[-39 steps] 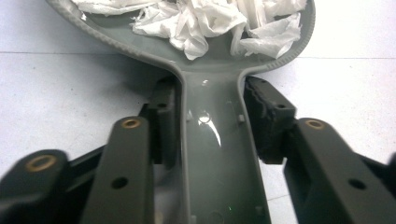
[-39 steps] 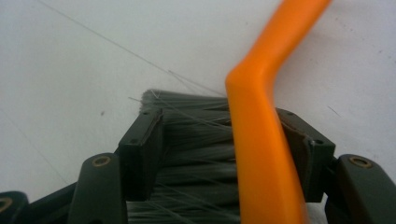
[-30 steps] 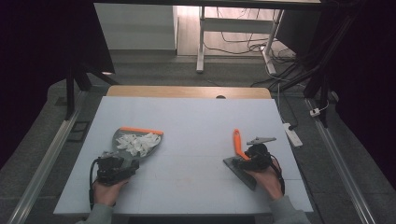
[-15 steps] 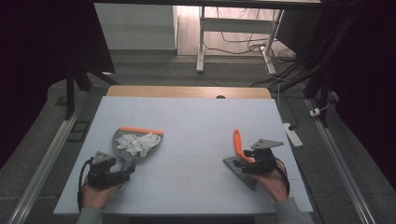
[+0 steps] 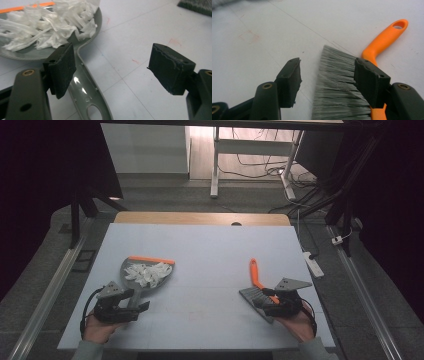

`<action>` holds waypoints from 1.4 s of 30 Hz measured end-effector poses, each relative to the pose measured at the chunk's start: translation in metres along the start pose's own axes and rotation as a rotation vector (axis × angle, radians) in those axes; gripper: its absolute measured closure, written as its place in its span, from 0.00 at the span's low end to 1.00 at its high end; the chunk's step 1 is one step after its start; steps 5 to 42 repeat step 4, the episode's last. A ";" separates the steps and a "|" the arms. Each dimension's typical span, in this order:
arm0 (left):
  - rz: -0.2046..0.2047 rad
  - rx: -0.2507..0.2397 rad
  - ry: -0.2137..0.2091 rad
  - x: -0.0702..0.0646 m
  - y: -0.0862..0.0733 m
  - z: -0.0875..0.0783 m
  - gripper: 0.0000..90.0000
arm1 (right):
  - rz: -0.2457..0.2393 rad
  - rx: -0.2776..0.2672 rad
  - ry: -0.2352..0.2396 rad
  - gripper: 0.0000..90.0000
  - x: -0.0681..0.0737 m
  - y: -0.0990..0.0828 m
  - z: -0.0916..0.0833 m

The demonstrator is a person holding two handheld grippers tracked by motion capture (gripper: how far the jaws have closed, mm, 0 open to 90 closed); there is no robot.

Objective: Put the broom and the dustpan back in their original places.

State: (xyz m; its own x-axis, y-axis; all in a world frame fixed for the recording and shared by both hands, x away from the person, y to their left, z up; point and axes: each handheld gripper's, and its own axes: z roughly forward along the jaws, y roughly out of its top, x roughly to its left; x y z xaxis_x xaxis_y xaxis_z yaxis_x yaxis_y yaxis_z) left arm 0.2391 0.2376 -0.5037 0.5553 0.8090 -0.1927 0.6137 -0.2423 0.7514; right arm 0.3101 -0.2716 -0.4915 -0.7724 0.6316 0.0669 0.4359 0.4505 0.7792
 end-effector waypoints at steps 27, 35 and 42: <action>0.010 0.008 -0.006 -0.002 0.000 0.002 0.25 | -0.009 -0.013 -0.002 0.43 0.001 0.001 0.000; 0.010 0.008 -0.006 -0.002 0.000 0.002 0.25 | -0.009 -0.013 -0.002 0.43 0.001 0.001 0.000; 0.010 0.008 -0.006 -0.002 0.000 0.002 0.25 | -0.009 -0.013 -0.002 0.43 0.001 0.001 0.000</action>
